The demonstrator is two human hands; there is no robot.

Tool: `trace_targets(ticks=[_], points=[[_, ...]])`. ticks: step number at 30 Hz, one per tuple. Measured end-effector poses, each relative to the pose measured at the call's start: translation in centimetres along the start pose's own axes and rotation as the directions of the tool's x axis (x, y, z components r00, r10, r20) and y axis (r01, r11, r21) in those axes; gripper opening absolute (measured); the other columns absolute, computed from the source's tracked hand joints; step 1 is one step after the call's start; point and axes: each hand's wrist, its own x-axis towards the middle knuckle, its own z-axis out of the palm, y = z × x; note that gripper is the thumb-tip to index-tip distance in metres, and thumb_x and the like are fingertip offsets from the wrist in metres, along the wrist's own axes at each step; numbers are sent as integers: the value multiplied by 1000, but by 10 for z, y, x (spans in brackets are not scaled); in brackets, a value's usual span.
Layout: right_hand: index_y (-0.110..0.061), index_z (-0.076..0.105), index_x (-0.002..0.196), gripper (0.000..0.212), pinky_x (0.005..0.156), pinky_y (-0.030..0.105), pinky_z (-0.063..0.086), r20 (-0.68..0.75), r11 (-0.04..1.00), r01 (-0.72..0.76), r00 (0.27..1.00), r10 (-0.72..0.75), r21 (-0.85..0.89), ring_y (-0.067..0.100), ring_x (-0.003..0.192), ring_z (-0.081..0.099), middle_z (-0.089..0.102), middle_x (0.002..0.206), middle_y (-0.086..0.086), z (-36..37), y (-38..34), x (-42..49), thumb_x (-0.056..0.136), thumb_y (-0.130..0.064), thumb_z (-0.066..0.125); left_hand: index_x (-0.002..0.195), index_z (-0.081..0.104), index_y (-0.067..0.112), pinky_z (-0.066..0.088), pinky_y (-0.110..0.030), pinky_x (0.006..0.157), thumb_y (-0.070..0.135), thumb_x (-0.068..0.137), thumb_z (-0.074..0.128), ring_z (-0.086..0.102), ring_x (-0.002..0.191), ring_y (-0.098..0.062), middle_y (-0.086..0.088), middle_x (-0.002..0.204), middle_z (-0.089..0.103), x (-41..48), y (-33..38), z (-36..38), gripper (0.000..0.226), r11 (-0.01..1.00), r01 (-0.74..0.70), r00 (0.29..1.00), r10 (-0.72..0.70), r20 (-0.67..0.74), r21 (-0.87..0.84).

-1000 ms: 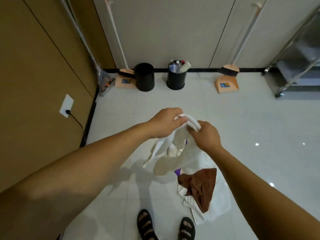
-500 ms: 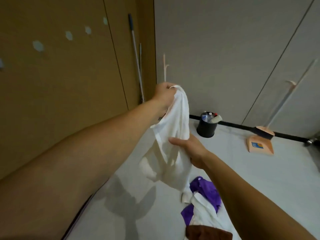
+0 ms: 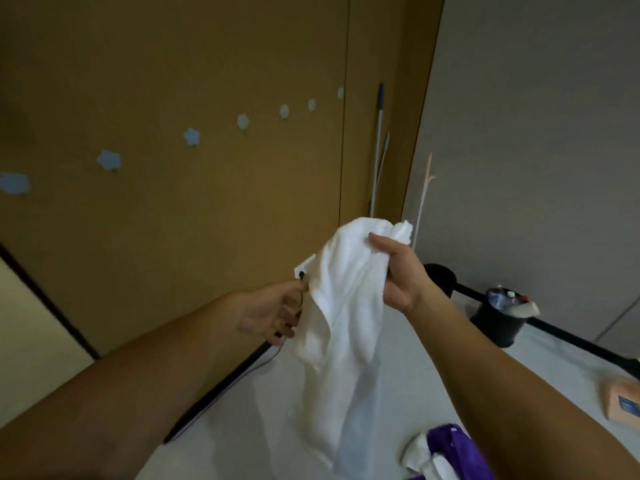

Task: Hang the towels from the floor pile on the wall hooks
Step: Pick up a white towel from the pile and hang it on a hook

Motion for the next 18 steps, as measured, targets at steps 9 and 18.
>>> trace_targets(ticks=[9, 18], points=[[-7, 46, 140, 61, 110, 57, 33, 194, 995, -95, 977, 90, 18, 41, 128, 50, 53, 139, 19, 95, 18, 22, 83, -24, 58, 106, 67, 18, 56, -35, 87, 28, 71, 82, 63, 101, -16, 0, 115, 67, -65, -33, -10, 40, 982, -191, 949, 187, -254, 8], [-23, 59, 126, 45, 93, 56, 51, 36, 851, 17, 999, 2, -525, 36, 106, 67, 68, 119, 15, 131, 48, 39, 85, -41, 69, 119, 64, 9, 56, -39, 78, 27, 77, 71, 68, 94, -30, -17, 109, 69, -151, 18, -81, 46, 748, -573, 810, 455, -372, -334]])
